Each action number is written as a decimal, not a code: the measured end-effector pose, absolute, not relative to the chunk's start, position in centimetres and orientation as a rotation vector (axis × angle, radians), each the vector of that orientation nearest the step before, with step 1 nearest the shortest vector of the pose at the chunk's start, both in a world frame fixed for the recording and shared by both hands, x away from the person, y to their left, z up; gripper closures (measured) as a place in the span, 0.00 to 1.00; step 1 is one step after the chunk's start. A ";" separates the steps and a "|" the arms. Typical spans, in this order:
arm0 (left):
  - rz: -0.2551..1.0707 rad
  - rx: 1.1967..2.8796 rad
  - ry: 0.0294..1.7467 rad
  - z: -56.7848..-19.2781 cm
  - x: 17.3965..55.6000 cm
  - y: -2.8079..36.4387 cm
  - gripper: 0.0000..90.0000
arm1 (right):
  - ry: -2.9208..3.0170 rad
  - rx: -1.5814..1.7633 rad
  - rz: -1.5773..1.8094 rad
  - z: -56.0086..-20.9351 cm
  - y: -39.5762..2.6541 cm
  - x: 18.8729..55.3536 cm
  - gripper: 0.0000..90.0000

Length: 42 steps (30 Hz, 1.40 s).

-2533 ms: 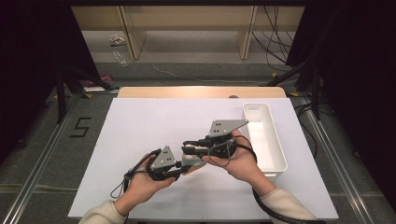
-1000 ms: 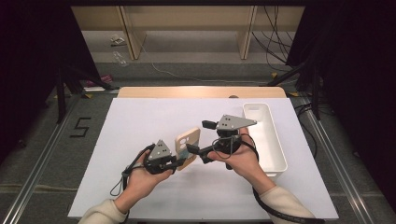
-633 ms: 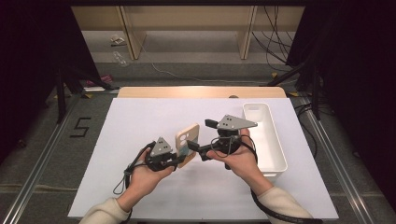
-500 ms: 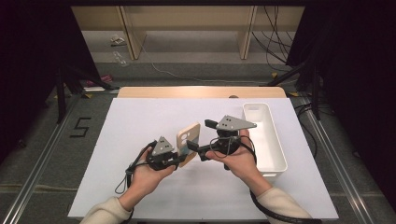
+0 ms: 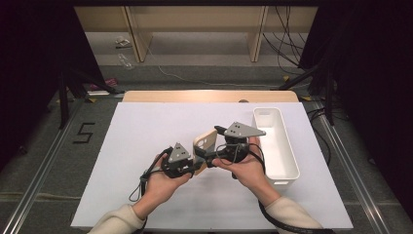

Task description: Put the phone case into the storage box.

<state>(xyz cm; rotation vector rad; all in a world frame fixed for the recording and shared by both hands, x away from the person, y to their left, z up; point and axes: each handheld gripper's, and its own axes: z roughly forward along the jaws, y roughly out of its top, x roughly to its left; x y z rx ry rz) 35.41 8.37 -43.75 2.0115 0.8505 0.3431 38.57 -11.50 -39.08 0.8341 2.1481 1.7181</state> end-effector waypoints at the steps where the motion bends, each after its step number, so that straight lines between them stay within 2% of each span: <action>1: 0.343 2.012 0.849 -43.7 35.4 8.2 0.88 | 2.146 0.837 1.718 -39.1 -11.5 38.6 0.00; 25: 0.341 2.011 0.835 -43.7 35.2 7.2 0.88 | 2.117 0.874 1.688 -39.6 -11.5 38.6 0.00; 42: 0.346 2.003 0.846 -43.7 35.3 7.4 0.88 | 2.111 0.879 1.689 -39.8 -11.4 38.5 0.06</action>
